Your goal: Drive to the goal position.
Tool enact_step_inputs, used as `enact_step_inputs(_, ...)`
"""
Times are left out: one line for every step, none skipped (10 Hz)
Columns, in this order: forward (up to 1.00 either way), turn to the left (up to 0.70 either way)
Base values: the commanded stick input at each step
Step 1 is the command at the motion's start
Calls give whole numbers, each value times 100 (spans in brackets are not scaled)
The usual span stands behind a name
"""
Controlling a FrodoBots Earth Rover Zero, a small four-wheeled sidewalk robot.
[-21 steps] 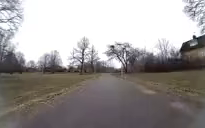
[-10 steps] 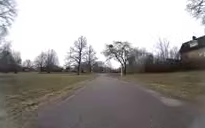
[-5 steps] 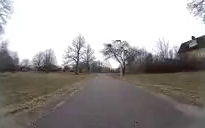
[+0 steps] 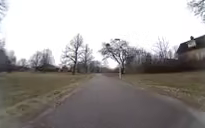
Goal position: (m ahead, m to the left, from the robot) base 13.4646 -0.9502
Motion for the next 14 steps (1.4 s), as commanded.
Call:
enact_step_inputs(100,0)
enact_step_inputs(100,0)
enact_step_inputs(100,0)
enact_step_inputs(100,0)
enact_step_inputs(100,0)
enact_step_inputs(100,0)
enact_step_inputs(100,0)
enact_step_inputs(100,0)
enact_step_inputs(100,0)
enact_step_inputs(100,0)
enact_step_inputs(100,40)
enact_step_inputs(100,25)
enact_step_inputs(100,4)
enact_step_inputs(100,0)
